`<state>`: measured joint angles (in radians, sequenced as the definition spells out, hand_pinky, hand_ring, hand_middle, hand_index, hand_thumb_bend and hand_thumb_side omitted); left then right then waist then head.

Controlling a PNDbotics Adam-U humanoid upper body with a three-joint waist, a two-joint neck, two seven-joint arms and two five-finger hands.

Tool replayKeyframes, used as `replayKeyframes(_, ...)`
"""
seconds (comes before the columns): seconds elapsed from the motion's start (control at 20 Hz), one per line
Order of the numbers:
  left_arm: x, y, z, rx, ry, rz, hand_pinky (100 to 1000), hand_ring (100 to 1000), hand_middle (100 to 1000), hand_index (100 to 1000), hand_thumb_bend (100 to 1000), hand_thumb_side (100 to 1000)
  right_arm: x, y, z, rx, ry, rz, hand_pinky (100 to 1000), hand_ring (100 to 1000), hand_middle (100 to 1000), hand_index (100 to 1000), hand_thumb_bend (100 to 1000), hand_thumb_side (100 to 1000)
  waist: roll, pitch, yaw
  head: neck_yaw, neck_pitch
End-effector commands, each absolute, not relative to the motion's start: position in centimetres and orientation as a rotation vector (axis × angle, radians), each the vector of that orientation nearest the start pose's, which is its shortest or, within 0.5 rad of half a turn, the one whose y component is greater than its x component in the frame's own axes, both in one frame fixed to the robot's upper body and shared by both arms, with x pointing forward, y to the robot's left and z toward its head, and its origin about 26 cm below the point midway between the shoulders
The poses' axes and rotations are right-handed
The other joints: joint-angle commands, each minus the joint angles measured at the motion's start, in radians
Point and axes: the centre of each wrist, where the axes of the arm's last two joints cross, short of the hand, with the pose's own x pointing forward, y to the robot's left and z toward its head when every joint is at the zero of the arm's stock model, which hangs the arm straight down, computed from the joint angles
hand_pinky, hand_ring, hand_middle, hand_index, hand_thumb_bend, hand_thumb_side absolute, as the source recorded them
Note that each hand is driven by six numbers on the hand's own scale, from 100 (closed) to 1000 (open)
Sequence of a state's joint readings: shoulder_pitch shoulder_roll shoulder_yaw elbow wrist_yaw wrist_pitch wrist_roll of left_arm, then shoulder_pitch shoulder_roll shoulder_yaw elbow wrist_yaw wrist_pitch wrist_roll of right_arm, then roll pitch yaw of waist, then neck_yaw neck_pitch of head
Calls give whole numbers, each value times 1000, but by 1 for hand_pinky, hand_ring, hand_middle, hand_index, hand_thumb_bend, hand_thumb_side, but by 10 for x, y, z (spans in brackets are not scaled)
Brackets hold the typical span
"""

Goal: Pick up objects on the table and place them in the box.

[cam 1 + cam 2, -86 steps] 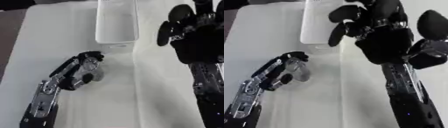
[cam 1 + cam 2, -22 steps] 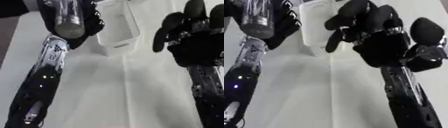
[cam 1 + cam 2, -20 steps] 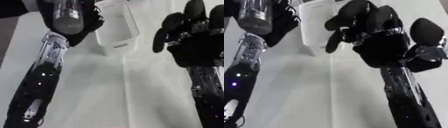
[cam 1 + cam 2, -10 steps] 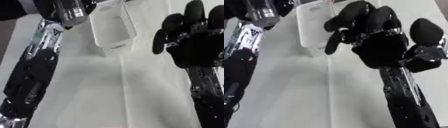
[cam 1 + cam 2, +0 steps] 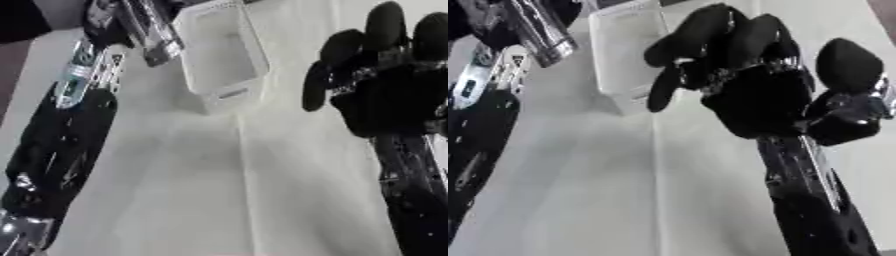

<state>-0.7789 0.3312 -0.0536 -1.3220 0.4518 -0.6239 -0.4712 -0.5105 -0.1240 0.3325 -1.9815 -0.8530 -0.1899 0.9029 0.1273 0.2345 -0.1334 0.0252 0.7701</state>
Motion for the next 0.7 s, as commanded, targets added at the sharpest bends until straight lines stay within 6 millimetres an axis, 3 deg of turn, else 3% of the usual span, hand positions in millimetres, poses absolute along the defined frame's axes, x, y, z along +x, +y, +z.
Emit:
replayKeyframes(0.05,443,239,221,499,3290,882,100,184,192,372,100,655,290,-121,231,-1898,2313,-1173,720,864,817,811,100,884,-2,-22,-1,-17,0)
replayKeyframes(0.4,460,227,221,281,3249,919,100,186,197,366,100,642,289,-119,232,-1901,2299,-1184,720,864,814,811,100,885,6,-21,-17,-11,0)
replayKeyframes(0.7,468,226,223,125,3183,1009,100,192,237,366,100,563,289,-117,237,-1893,2275,-1186,718,862,811,811,100,886,11,-15,-45,-5,0)
